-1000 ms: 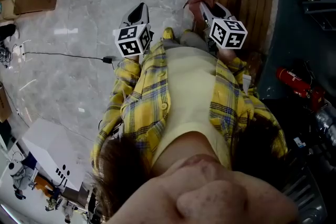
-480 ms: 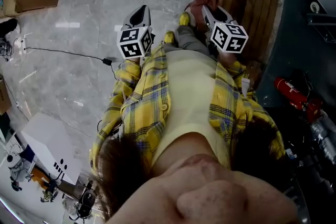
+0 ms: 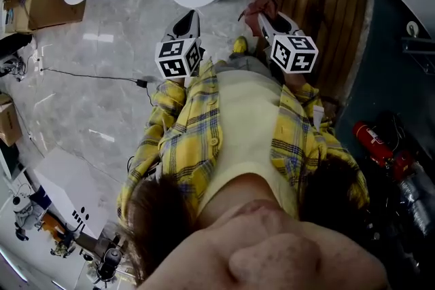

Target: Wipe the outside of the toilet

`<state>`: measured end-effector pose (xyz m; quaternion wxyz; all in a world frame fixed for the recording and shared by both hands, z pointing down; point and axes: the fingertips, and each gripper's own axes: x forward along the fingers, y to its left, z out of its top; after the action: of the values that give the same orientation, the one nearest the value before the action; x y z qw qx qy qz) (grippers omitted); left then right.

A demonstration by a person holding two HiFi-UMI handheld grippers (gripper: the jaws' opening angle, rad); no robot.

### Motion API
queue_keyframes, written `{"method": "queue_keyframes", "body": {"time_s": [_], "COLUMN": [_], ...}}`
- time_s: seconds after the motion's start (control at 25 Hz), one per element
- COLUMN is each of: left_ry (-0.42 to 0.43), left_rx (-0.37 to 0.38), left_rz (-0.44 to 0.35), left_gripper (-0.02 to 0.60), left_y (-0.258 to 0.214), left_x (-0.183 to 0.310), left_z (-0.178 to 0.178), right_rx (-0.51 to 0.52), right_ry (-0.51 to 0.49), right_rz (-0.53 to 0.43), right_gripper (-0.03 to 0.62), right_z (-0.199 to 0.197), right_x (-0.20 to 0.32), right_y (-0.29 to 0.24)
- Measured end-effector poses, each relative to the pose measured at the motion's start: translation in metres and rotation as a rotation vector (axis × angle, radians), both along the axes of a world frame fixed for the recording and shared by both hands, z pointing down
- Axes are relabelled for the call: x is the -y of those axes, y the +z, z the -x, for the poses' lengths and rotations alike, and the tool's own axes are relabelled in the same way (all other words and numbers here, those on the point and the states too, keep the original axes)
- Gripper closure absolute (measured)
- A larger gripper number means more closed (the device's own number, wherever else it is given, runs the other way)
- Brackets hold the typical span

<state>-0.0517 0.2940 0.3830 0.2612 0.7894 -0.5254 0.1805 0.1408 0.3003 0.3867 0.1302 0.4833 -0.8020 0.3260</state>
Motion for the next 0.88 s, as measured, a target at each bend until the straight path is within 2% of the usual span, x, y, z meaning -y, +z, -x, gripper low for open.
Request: {"method": "queue_keyframes", "body": {"time_s": [0.12,0.28,0.6,0.88], "left_ry": [0.003,-0.002,-0.029,0.001], "left_rx": [0.012,0.04,0.076,0.056], "left_rz": [0.002,0.012,0.007,0.0], "left_gripper": [0.574,0.574,0.574,0.574], "left_y": [-0.001,0.0,0.0,0.003], "left_x": [0.013,0.023,0.058,0.109], "left_z": [-0.012,-0.011,0.015,0.04], "right_rx": [-0.014,0.01,0.004,-0.032], "right_ry": [-0.023,-0.013,-0.018,0.007], "right_rz": [-0.013,-0.007,0.019,0.022], "right_gripper": [0.474,0.474,0.474,0.474], "right_z": [-0.01,-0.013,-0.002,0.025], "right_x": [0.017,0.035,0.062,0.111], "right_y": [0.003,0.009,0.016,0.015]}}
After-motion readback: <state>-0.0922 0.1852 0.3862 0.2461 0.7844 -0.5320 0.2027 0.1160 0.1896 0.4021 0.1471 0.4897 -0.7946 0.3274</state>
